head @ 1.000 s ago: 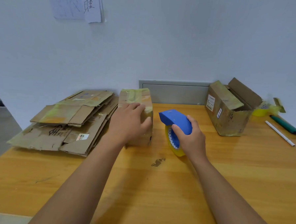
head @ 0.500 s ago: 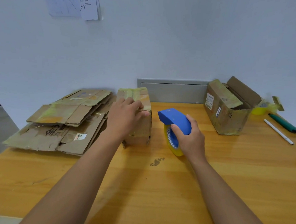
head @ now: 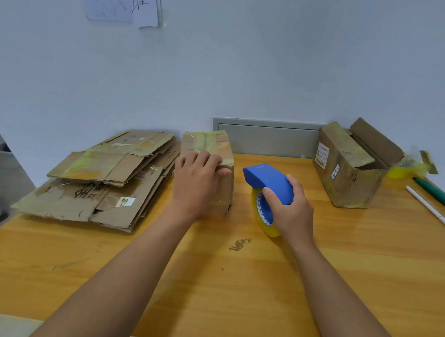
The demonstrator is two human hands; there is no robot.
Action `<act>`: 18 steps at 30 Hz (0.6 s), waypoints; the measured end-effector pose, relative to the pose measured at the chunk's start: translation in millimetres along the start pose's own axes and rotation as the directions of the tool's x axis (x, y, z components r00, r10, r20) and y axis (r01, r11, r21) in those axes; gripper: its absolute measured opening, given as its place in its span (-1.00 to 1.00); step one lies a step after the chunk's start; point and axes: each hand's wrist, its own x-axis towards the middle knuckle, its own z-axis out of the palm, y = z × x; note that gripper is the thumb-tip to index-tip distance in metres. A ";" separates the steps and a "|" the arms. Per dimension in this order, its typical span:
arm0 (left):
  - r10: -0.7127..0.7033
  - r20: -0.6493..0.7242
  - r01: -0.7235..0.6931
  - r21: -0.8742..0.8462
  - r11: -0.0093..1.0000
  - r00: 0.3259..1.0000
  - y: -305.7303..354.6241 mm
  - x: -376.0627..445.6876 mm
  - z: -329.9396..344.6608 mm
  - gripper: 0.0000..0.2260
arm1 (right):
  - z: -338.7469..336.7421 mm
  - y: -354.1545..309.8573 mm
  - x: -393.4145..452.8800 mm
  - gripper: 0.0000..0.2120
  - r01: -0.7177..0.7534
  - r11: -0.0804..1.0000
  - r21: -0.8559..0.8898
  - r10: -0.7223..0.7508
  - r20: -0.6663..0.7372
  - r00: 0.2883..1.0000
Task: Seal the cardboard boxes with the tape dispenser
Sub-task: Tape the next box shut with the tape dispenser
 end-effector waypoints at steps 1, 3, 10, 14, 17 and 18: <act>-0.003 -0.018 0.003 0.015 1.000 1.000 2.7 0.0 1.2 -0.63 | 0.1 0.0 -0.1 -0.33 0.004 1.000 0.001 -0.004 -0.002 1.000; -0.034 -0.023 0.034 0.007 0.999 0.999 8.0 3.5 1.6 -0.64 | -0.1 0.6 -0.6 -0.33 0.007 1.000 -0.002 -0.007 -0.006 1.000; -0.077 0.174 0.094 -0.092 0.991 0.982 13.8 28.4 -10.5 -0.61 | -1.4 0.2 -1.9 -0.32 0.007 1.000 0.001 -0.007 -0.003 1.000; 0.020 0.276 0.041 -0.211 0.977 0.961 -12.7 28.0 -18.6 -0.70 | -2.1 1.9 -2.9 -0.32 0.008 1.000 -0.007 -0.008 -0.007 1.000; 0.073 0.291 0.009 -0.272 0.962 0.954 -17.4 21.1 -20.1 -0.66 | -1.4 1.4 -2.3 -0.32 0.002 1.000 -0.004 -0.002 -0.005 1.000; 0.082 0.273 -0.004 -0.275 0.962 0.959 -16.7 19.2 -19.3 -0.66 | -1.1 1.2 -2.4 -0.32 0.002 1.000 -0.008 -0.002 -0.004 1.000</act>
